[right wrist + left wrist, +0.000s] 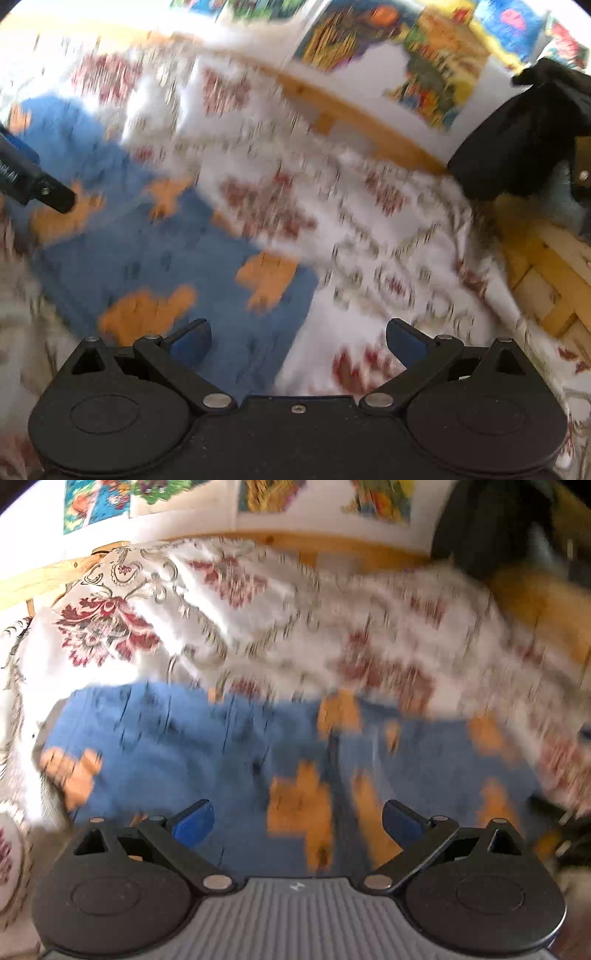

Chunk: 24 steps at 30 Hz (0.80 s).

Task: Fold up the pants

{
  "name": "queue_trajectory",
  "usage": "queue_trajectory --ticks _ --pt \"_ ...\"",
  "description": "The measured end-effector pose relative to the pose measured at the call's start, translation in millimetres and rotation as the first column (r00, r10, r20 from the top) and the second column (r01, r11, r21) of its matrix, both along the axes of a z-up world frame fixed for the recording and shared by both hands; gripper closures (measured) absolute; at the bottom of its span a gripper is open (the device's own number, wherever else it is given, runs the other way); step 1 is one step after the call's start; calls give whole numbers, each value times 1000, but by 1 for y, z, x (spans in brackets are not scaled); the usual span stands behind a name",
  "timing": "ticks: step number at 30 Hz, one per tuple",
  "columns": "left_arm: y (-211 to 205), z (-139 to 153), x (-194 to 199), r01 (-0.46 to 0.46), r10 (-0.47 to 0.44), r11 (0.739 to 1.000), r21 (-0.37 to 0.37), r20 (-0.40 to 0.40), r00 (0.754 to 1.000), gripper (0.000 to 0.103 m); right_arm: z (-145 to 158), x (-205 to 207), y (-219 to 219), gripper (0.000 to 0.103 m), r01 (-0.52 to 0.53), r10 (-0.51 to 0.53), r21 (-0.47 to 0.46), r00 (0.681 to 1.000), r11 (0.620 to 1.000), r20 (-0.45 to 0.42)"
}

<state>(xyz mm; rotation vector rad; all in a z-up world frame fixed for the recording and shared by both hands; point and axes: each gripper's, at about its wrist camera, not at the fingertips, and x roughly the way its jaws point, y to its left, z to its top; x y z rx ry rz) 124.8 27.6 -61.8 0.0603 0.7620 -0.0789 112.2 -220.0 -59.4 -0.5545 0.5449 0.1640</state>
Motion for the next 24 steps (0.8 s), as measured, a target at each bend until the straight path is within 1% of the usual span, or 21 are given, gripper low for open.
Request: queue_trajectory --ticks 1,3,4,6,7,8,10,11,13,14,16,17,18,19,20,21,22,23,24 --pt "-2 -6 -3 -6 6 1000 23 -9 1000 3 -6 1 0 2 2 -3 -15 1000 1000 -27" --pt "2 -9 -11 -6 6 1000 3 25 1000 3 -15 4 -2 2 7 -8 -24 999 1000 -46" --pt "4 -7 -12 -11 11 1000 -2 17 1000 3 -14 5 -3 2 11 -11 -12 999 1000 -47" --pt "8 1 -15 -24 24 1000 -18 8 1000 2 -7 1 -1 2 14 -14 13 1000 1000 -4" --pt "12 5 -18 -37 38 999 -20 18 999 2 -4 -3 0 2 3 -4 24 1000 1000 29" --pt "17 11 -24 -59 60 998 -13 46 997 2 0 -8 3 2 -21 18 38 998 999 59" --pt "30 20 -34 -116 115 993 4 128 985 2 5 -16 9 1 -69 61 65 992 996 113" --pt "41 25 -39 -155 153 988 -1 168 974 2 6 -19 13 1 -90 80 76 989 993 128" --pt "62 31 -42 -227 230 973 -37 202 952 2 7 -23 22 1 -123 109 99 984 987 137" --pt "78 32 -41 -265 277 960 -85 201 940 4 7 -24 27 1 -138 122 111 982 984 142" --pt "103 34 -35 -307 339 932 -191 166 926 21 7 -24 37 1 -175 155 132 976 976 154" --pt "116 33 -31 -330 372 908 -259 130 919 36 7 -24 42 1 -190 167 140 973 972 161" --pt "125 33 -26 -350 395 888 -299 102 913 46 7 -22 47 1 -201 177 146 971 969 163" --pt "132 32 -22 -372 419 868 -328 84 904 50 6 -20 54 1 -209 185 152 970 966 159" --pt "136 32 -20 -393 443 851 -347 76 893 59 5 -17 62 1 -217 193 159 969 963 155" --pt "138 32 -18 -405 457 843 -353 73 887 66 3 -14 69 1 -225 201 163 968 961 152" --pt "137 32 -15 -409 460 845 -344 77 885 69 1 -12 76 1 -234 211 161 966 959 147" --pt "134 33 -14 -412 459 854 -318 87 884 74 -2 -10 85 1 -243 223 150 965 958 139" --pt "130 34 -14 -407 450 869 -282 106 887 77 -7 -9 93 1 -251 235 130 964 959 125"
